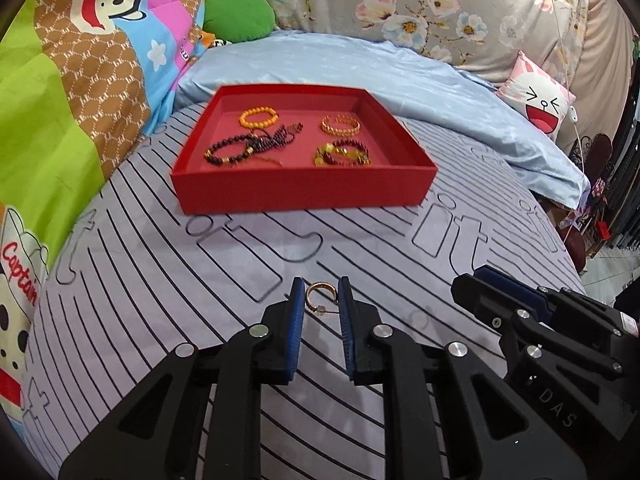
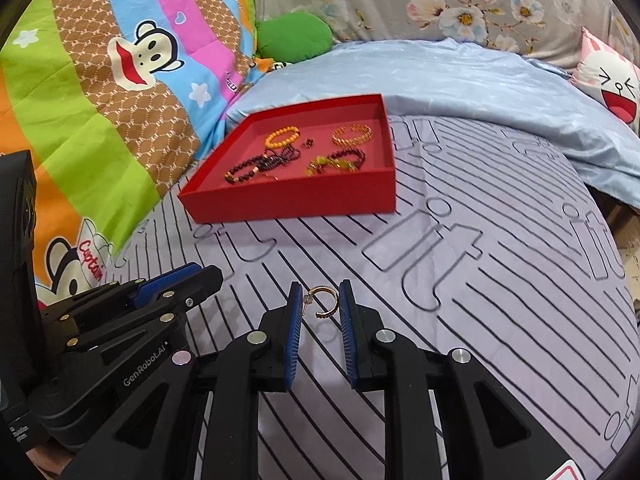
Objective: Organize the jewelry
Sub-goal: 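Carry the hoop earring into the red tray and open the right gripper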
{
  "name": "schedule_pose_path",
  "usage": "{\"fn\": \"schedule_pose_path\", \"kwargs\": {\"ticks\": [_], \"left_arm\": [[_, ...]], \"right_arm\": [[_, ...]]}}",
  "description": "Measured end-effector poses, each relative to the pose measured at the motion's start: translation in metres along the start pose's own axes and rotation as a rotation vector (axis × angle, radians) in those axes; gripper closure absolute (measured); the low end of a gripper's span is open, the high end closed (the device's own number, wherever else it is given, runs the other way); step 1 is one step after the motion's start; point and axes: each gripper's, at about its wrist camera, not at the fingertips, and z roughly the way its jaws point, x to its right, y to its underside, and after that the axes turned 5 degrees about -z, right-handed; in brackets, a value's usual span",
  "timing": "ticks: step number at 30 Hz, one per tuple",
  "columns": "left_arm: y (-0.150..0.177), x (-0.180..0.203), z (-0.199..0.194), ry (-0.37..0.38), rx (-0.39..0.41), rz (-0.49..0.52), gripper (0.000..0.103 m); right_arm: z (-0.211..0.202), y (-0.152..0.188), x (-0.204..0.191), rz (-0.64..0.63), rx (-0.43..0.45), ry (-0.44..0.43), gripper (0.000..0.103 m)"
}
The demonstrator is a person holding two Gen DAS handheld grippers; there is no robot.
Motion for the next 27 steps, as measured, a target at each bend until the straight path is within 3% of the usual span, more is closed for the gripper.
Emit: {"fn": "schedule_pose_path", "kwargs": {"ticks": [12,27], "left_arm": [[-0.049,-0.009,-0.005,-0.007,0.079,-0.007,0.086],[-0.117,-0.023,0.035,-0.019,0.108,-0.032,0.086]], "right_arm": [[0.012,-0.053,-0.019,-0.061,0.068,-0.002,0.085],[0.059,-0.119,-0.015,-0.100,0.096,0.015,0.085]]}}
